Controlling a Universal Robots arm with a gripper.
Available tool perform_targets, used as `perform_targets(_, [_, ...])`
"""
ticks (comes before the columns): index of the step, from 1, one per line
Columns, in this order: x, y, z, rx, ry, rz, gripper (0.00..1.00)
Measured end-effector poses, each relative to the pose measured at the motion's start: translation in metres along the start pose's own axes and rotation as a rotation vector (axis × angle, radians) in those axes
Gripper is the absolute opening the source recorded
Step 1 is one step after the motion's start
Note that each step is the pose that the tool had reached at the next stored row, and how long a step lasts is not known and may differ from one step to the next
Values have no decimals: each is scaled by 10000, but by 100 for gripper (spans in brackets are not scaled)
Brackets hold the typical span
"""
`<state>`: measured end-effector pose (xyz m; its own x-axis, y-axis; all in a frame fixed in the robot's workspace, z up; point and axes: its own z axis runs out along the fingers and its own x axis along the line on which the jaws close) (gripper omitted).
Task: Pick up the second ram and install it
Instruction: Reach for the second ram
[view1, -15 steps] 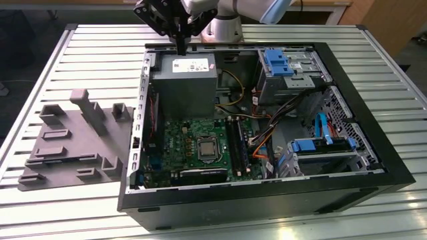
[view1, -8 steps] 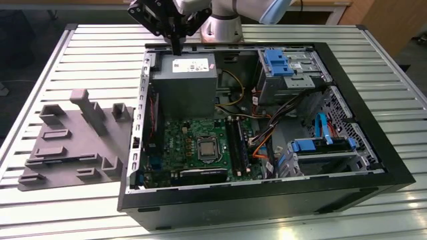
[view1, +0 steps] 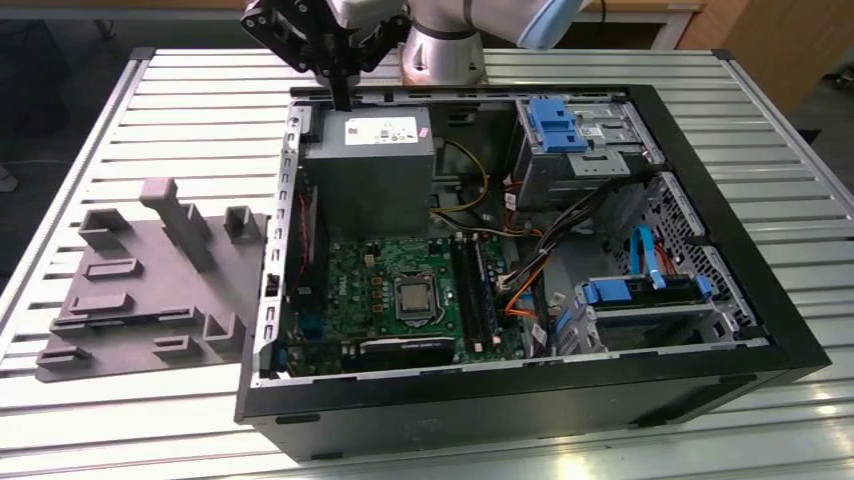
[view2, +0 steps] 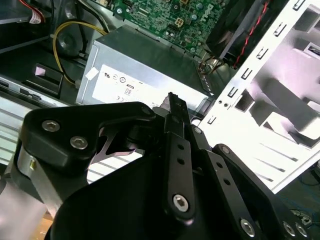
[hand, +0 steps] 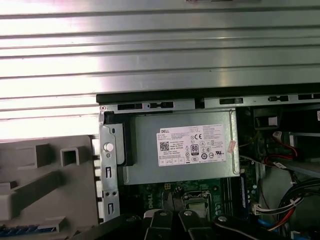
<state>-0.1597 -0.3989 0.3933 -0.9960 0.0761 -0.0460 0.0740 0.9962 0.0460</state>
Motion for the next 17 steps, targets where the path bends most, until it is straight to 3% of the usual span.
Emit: perform_targets(17, [292, -22, -15, -14, -187, -7, 11])
